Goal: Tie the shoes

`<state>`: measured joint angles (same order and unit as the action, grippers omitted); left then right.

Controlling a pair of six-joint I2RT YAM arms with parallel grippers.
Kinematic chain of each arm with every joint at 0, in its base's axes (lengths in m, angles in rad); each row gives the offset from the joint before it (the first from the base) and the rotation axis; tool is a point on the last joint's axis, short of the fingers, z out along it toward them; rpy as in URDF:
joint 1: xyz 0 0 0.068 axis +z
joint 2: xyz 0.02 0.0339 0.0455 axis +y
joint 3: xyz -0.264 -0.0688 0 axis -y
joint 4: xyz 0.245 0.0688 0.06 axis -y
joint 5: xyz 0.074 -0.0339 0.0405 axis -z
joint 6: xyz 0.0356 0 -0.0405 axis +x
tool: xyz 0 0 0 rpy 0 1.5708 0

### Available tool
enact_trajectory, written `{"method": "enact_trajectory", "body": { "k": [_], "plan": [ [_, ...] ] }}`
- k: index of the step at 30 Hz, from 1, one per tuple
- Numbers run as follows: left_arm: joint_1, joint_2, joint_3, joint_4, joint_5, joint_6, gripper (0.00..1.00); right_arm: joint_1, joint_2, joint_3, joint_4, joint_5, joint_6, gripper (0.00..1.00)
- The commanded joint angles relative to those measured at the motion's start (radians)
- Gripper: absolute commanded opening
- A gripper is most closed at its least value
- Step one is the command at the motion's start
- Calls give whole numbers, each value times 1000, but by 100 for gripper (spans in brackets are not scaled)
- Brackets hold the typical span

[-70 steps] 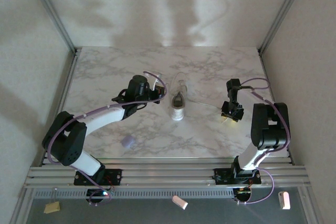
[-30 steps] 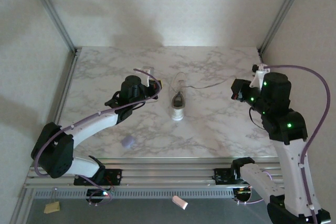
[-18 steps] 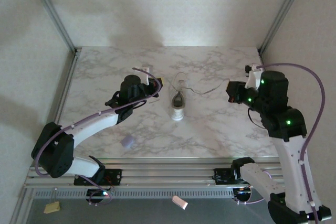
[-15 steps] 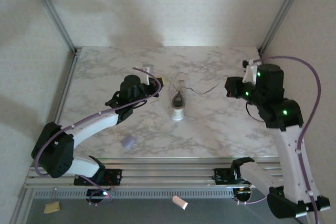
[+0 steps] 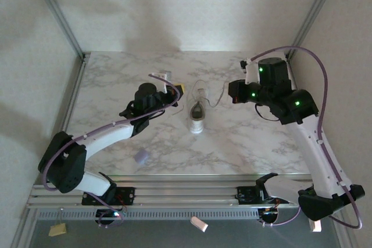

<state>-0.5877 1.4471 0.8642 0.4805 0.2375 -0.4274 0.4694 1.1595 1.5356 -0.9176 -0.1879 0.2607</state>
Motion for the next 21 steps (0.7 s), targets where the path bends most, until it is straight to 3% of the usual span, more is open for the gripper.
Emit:
{"method": "enact_trajectory", "body": {
  "k": [1,7,9,14,21],
  "plan": [
    [-6,37,65,10,17,-45,0,62,-10,15,-11,-40,-69,0],
    [-6,87,119,12,44,-125,0,119,-53,-73,80,-223,-104,0],
    [-6,99,132,8,51,-143,0,138,-47,-87,117,-232,-105,0],
    [-4,125,167,3,84,-186,0,188,-5,-125,288,-354,-93,0],
    [21,155,193,8,146,-260,0,256,44,-330,584,-319,-107,0]
  ]
}}
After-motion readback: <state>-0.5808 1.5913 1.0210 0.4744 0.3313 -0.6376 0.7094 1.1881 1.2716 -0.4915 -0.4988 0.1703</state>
